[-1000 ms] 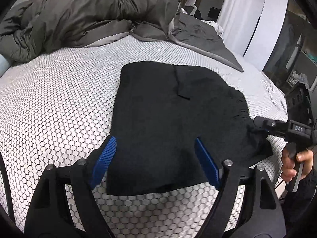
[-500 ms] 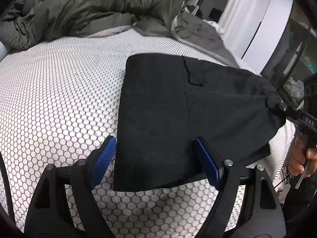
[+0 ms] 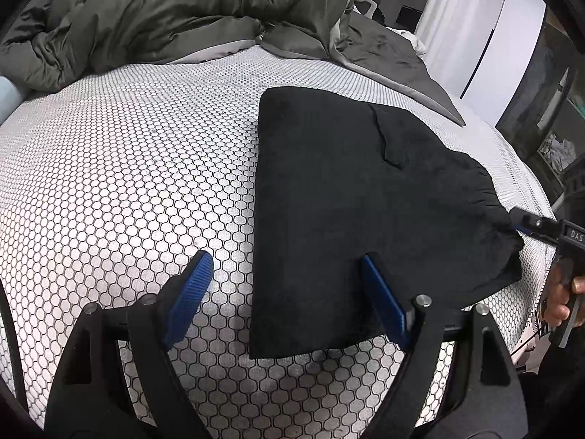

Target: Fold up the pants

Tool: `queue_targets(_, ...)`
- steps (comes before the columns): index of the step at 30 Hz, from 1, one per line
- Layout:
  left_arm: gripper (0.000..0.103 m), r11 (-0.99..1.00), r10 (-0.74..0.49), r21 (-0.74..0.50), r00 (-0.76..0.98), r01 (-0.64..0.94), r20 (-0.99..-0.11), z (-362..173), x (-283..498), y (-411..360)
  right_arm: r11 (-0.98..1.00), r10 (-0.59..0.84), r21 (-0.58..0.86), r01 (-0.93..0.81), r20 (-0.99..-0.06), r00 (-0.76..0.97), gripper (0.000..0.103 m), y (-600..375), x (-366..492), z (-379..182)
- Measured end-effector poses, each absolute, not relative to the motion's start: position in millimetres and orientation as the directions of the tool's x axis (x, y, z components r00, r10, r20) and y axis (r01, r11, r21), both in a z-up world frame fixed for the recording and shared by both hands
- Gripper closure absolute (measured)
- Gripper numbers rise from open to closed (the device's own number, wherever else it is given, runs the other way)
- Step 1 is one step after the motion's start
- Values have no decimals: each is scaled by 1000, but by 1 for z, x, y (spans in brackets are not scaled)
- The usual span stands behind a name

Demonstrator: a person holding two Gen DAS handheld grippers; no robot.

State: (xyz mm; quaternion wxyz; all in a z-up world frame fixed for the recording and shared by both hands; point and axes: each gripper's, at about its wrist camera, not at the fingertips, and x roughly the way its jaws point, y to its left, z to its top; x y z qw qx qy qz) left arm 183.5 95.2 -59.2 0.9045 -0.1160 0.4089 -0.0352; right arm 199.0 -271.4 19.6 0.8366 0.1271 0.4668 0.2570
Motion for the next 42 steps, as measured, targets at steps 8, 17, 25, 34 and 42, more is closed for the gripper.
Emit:
queue_targets(8,22,973,-154,-230,661,-29,-734,-60,185,92,842,538,462,-277,-752,380,84,-257,204,-1)
queue_targets(17,22,973,-158,-231,661,-24,-734,-58,183,91,792,605,432,-432,-652,456,92,-248,160,66)
queue_targets(25,22,983,-123,-185,724,-6,-678,-38,175,83,872,441,248,-422,-773,456,67,-239,160,37)
queue_targets(34,21,963,-179,22,696,269,-695,-49,188,8,804,519,205,-558,-699,492,61,-183,150,49)
queue_targets(42,17,959,-180,18,655,284,-734,-63,184,28,772,361,-25,-635,-805,471,64,-169,142,10)
